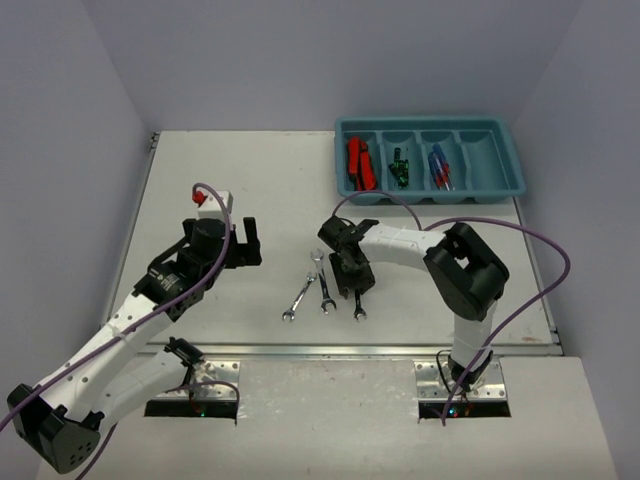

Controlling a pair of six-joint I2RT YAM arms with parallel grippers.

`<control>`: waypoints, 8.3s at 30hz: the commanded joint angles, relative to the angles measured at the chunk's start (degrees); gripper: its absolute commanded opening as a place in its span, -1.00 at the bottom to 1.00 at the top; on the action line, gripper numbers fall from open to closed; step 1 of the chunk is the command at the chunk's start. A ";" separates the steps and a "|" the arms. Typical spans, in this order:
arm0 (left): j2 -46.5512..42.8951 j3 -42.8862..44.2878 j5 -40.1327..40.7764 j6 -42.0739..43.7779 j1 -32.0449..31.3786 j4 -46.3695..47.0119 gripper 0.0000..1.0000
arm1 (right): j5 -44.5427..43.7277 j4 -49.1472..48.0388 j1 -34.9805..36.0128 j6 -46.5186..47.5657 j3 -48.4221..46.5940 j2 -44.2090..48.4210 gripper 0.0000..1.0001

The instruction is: Sort the tools into containers

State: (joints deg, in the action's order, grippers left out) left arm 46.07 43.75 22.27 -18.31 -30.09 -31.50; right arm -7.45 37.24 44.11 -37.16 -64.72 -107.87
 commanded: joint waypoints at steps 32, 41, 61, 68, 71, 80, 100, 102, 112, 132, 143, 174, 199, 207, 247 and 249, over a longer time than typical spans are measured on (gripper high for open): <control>-2.65 0.19 -3.71 0.64 -0.15 3.29 1.00 | -3.01 -3.48 -5.27 1.55 1.63 -9.01 -0.42; -2.39 0.11 -3.98 0.81 -0.15 3.38 1.00 | -1.10 -4.89 -5.26 5.75 -0.84 -9.12 -0.90; -2.52 0.20 -1.96 0.64 -0.15 2.89 1.00 | -8.17 4.08 -8.48 13.26 -6.00 7.38 -1.00; -2.40 0.28 -1.61 0.38 -0.15 2.59 1.00 | -9.95 7.35 -16.60 19.30 -12.61 11.91 -1.00; -2.85 0.20 -1.81 0.38 -0.14 2.60 1.00 | -12.88 8.47 -20.49 22.71 -16.38 11.59 -1.00; -3.33 0.02 -3.69 0.38 -0.40 3.03 1.00 | -22.50 8.37 -34.90 34.25 -37.15 1.32 -1.00; -2.74 -0.39 -4.75 0.29 -2.23 3.29 1.00 | -41.68 -26.86 -42.88 52.89 -46.64 -17.99 -1.00; -2.60 -0.33 -4.78 0.29 -2.34 3.38 1.00 | -43.06 -27.31 -42.68 53.39 -48.24 -19.34 -1.00; -2.56 -0.42 -4.60 0.29 -2.35 3.31 1.00 | -44.63 -45.20 -42.90 68.19 -44.13 -23.44 -1.00; -3.25 -0.42 -3.90 0.20 -2.35 3.24 1.00 | -43.07 -28.29 -45.59 54.38 -48.62 -27.32 0.16; -4.76 -0.28 -0.22 -0.77 -2.35 2.54 1.00 | -41.50 -19.20 -32.96 41.38 -46.26 -14.47 0.62; -2.56 1.26 8.23 -4.55 -1.91 -0.05 1.00 | 2.45 3.01 5.99 -2.03 -14.03 -5.70 0.30; -4.43 0.99 6.02 -3.65 -1.99 0.32 1.00 | -1.94 9.38 1.77 2.22 -29.04 -22.09 -0.34; -4.87 0.90 5.88 -3.43 -1.93 0.41 1.00 | 2.75 9.89 1.77 3.46 -27.69 -21.90 -0.98; -7.40 0.20 1.66 -2.29 -3.00 1.74 1.00 | -48.86 -26.07 -39.68 65.55 -56.13 -21.38 -1.00; -7.29 0.20 1.47 -2.26 -3.35 1.80 1.00 | -49.56 -29.98 -39.68 65.48 -54.83 -21.91 -1.00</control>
State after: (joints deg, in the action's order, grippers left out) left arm 39.53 43.40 25.18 -21.27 -32.20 -32.43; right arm -49.78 26.66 3.37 18.08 -120.57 -129.89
